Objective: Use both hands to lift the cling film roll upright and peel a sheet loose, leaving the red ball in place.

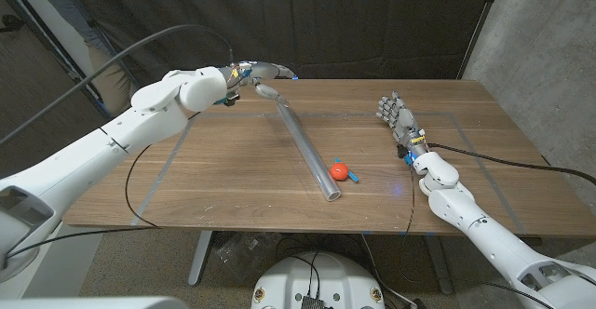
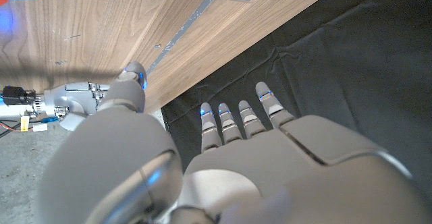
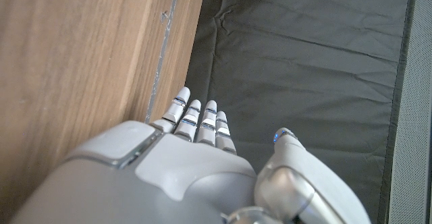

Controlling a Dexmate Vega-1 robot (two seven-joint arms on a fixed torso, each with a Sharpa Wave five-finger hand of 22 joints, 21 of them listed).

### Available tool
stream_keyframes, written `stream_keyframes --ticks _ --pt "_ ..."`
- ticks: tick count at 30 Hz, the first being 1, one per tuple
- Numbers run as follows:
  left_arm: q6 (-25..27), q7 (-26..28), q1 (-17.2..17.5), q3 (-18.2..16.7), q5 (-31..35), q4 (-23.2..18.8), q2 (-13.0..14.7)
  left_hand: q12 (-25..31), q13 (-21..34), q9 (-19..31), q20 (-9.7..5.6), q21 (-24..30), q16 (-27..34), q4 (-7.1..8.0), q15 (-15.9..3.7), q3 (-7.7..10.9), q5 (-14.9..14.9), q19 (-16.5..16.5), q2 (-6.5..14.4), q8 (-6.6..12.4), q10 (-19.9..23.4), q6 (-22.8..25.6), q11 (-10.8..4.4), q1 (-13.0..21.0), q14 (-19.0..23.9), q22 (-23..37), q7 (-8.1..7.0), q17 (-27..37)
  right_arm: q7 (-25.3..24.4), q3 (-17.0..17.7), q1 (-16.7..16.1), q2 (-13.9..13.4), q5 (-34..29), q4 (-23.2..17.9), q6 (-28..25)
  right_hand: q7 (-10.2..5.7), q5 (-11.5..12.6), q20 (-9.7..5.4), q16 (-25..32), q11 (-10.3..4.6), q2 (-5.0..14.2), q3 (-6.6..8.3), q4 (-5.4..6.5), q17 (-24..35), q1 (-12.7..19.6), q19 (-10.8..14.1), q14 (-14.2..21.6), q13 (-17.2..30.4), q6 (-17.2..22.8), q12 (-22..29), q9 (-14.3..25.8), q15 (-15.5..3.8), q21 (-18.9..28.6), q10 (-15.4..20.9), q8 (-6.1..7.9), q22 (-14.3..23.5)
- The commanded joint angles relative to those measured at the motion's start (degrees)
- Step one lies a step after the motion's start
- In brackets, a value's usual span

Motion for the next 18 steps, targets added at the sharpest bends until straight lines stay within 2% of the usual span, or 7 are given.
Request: stream_keyframes --ticks 1,12,18 --pt "-0.4 -9.9 -5.4 4.0 5.2 1.2 -2.6 0.4 0.3 0.1 0.32 -0.3 0.3 0.13 -0.92 -0.39 0.4 0.6 -0.2 0.30 1.2 1.5 -0.10 0.6 0.9 0.3 0.06 0.1 0.6 0.2 0.1 1.4 0.6 2.2 1.4 -0.08 0.0 -0.01 0.3 0.07 0.11 -0.02 0.30 0.3 -0.3 0.2 0.5 0.2 0.4 0.2 0.3 -0.11 -0.2 0.6 0.39 0.3" --pt "-2.4 -15.1 -9.3 7.7 8.5 4.3 -6.1 0.6 0.2 0.1 0.45 -0.2 0.6 0.37 -1.86 -0.93 0.7 1.4 -0.4 0.16 3.2 2.9 -0.47 1.2 2.6 0.3 -0.02 0.1 1.2 0.4 0.7 2.4 1.3 4.1 2.0 -0.19 0.0 0.20 0.3 0.02 0.19 0.03 0.30 0.3 -0.4 0.6 0.8 0.2 0.4 0.1 0.3 -0.15 -0.4 0.5 0.34 0.3" --pt "-3.8 -16.9 -10.7 9.1 9.5 5.8 -7.5 0.7 0.2 0.1 0.23 -0.1 0.7 0.52 -2.22 -1.20 0.9 1.7 -0.5 0.19 4.0 3.8 -0.38 1.4 3.2 0.3 0.00 0.2 0.9 0.4 0.8 2.3 1.1 4.1 1.9 -0.24 0.0 0.59 0.4 -0.04 0.30 0.02 0.43 0.3 -0.6 0.9 1.2 0.2 0.4 0.1 0.3 0.63 -0.5 0.6 0.30 0.3"
